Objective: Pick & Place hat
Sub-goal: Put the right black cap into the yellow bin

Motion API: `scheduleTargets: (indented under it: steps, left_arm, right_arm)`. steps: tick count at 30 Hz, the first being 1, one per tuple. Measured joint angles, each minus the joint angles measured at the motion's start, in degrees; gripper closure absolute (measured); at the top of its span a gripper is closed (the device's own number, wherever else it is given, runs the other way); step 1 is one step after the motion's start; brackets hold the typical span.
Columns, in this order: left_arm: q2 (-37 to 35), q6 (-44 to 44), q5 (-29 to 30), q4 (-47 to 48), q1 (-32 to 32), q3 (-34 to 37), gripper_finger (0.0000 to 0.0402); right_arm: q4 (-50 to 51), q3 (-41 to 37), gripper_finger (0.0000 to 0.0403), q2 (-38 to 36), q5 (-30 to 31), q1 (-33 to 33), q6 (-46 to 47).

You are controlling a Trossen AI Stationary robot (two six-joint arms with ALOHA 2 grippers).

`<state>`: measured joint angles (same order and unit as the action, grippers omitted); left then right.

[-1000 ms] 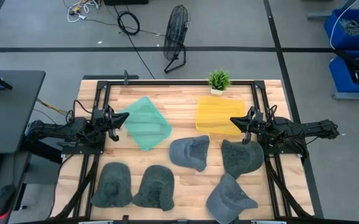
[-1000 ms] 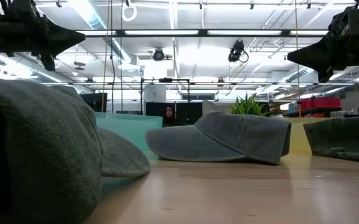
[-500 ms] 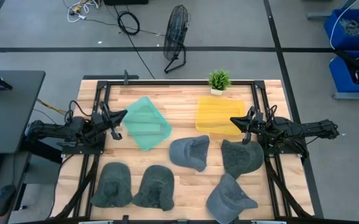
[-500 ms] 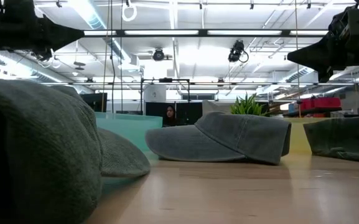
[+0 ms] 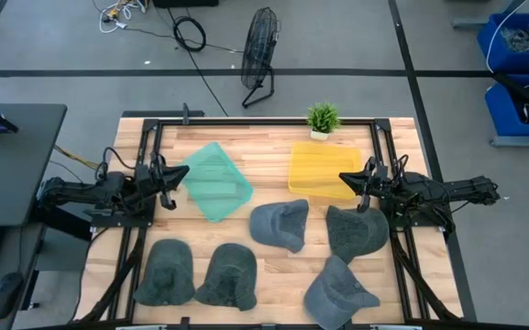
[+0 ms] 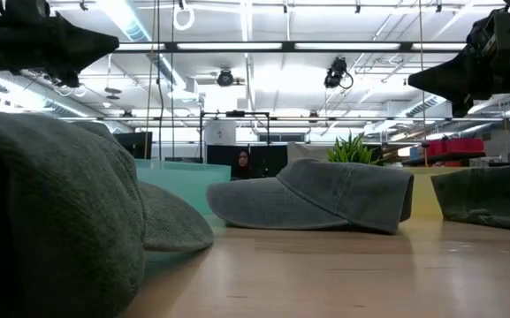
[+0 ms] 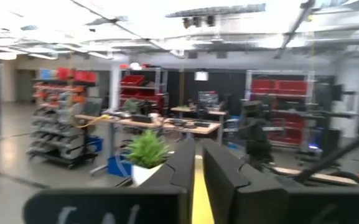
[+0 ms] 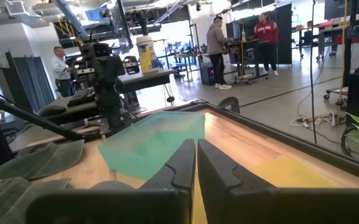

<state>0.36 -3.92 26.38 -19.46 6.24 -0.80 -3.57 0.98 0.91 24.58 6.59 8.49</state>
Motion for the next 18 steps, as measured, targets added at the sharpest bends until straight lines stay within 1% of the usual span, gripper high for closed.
scheduleTargets:
  steps: [3,5,8,10,12,14,16,18]
  left_arm:
    - [0.0,0.3,-2.6,-0.9,0.0,0.0,0.0333]
    - [0.0,0.9,-2.7,-2.1,0.0,0.0,0.0313]
    - [0.0,2.1,-3.0,-5.4,0.0,0.0,0.0289]
    - [0.0,1.8,-4.2,-7.2,0.0,0.0,0.0277]
    - [0.0,1.5,-5.5,-8.6,0.0,0.0,0.027]
    - [0.0,1.6,-5.7,-8.5,0.0,0.0,0.0267]
    - [0.0,1.8,-5.7,-8.5,0.0,0.0,0.0267]
    - [0.0,1.8,-5.7,-8.5,0.0,0.0,0.0269]
  right_arm:
    - [0.0,0.0,0.0378,0.0,0.0,0.0,0.0]
    - [0.0,0.0,0.0378,0.0,0.0,0.0,-0.2]
    - [-1.1,0.0,0.0378,0.0,1.3,-0.2,-3.9]
    - [-1.4,0.0,0.0378,0.0,1.5,-0.2,-4.0]
    - [-0.3,0.0,0.0378,0.0,1.5,-0.2,-5.1]
    - [0.0,0.0,0.0378,0.0,1.2,-0.2,-7.3]
    - [-0.1,0.0,0.0378,0.0,-0.2,-0.2,-7.4]
    - [-0.1,0.0,0.0378,0.0,-0.3,-0.2,-7.8]
